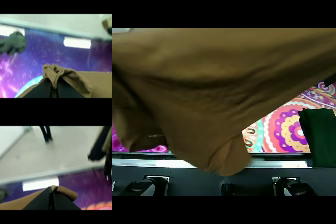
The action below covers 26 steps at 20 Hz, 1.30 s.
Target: Fold the clothes and pants, and hang the long-sleeved shirts on hangers.
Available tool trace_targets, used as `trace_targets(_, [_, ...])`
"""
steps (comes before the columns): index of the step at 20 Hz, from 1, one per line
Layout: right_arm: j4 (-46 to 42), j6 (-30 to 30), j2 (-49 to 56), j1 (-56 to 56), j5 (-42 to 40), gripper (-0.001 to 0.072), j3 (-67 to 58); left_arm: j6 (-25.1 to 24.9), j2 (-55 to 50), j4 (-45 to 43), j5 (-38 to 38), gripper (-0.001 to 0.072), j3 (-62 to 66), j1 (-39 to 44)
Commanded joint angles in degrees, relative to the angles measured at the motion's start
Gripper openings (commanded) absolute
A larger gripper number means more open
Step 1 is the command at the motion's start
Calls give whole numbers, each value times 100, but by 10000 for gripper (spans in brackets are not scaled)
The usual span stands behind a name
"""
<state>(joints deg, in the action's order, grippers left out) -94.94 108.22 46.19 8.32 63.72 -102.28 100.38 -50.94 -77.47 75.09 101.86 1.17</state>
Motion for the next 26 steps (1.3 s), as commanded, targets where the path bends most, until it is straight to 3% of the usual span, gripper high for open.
trace_targets(1, [210,393,1427,4,1281,31,129,-308,-820,492,166,19,-833,4])
trace_targets(4, [929,282,3215,4,1580,30,267,-308,-1980,494,-321,19,-1746,4])
trace_targets(7, [1526,258,4780,4,992,30,264,-361,-3335,514,-756,19,-2061,2])
trace_targets(12, [2859,258,6043,4,37,32,260,-656,-4948,706,-981,19,-1598,0])
trace_targets(13, [2931,256,6085,4,-63,40,260,-658,-5112,776,-981,19,-1453,0])
trace_targets(14, [2933,251,6072,2,-79,98,258,-656,-5209,811,-981,19,-1331,0])
trace_targets(16, [3115,-262,5934,-138,223,317,258,-658,-5252,804,-977,20,-1156,-9])
trace_targets(19, [3274,-1384,5394,-719,1292,357,262,-656,-5248,804,-745,19,-863,-103])
trace_targets(22, [3279,-1906,4765,-1329,2247,365,533,-656,-5248,804,-439,20,-643,-258])
trace_targets(25, [3285,-2002,3860,-1506,2105,383,2070,-656,-5243,804,-129,20,-616,-363])
trace_targets(26, [3438,-2002,3501,-1478,1888,470,2826,-658,-5243,804,-13,20,-616,-372])
